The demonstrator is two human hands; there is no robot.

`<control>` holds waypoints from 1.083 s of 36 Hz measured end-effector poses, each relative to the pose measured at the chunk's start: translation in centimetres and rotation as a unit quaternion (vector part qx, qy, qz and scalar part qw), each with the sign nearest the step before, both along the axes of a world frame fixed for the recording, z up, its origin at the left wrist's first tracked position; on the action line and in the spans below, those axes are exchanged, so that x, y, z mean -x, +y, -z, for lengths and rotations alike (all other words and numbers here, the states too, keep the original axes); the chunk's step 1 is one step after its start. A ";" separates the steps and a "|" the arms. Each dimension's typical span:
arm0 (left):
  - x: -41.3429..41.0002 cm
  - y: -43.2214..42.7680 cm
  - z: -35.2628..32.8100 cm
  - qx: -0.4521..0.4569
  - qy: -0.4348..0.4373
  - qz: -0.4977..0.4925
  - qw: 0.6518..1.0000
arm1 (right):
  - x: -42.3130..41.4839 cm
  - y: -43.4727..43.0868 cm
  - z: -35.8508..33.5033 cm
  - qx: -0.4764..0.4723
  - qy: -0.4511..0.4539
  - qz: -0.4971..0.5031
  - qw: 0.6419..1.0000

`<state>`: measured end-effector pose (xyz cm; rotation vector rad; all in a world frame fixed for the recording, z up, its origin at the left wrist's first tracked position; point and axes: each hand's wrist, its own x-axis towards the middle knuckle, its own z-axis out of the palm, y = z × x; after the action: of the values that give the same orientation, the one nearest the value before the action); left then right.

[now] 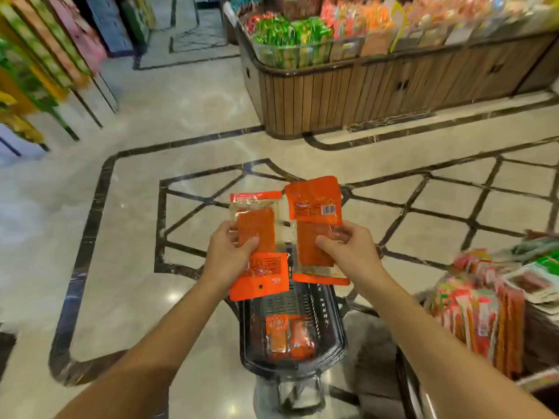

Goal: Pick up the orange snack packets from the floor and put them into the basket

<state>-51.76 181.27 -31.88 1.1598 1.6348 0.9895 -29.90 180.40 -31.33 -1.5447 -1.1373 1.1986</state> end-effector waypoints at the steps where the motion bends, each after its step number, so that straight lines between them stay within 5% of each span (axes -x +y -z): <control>1: 0.1 1.4 2.3 0.018 -0.002 0.002 1.000 | 0.1 1.3 2.2 0.024 0.002 0.001 1.000; 11: -0.4 6.4 29.9 0.123 0.088 -0.007 0.989 | -0.1 7.8 29.1 0.214 -0.034 0.008 0.976; 26: -4.1 4.4 71.4 0.358 0.131 -0.087 0.920 | 0.9 5.3 73.7 0.418 -0.096 -0.026 0.903; 35: -2.6 1.3 82.0 0.389 0.133 -0.033 0.911 | 2.0 3.8 79.0 0.486 -0.136 -0.048 0.862; 39: -3.6 3.5 76.6 0.418 0.157 -0.048 0.893 | 1.7 5.3 76.6 0.474 -0.197 -0.070 0.856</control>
<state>-48.14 184.72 -108.45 0.6506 2.0758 0.0692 -31.63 185.66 -107.90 -2.5771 -0.9402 1.7332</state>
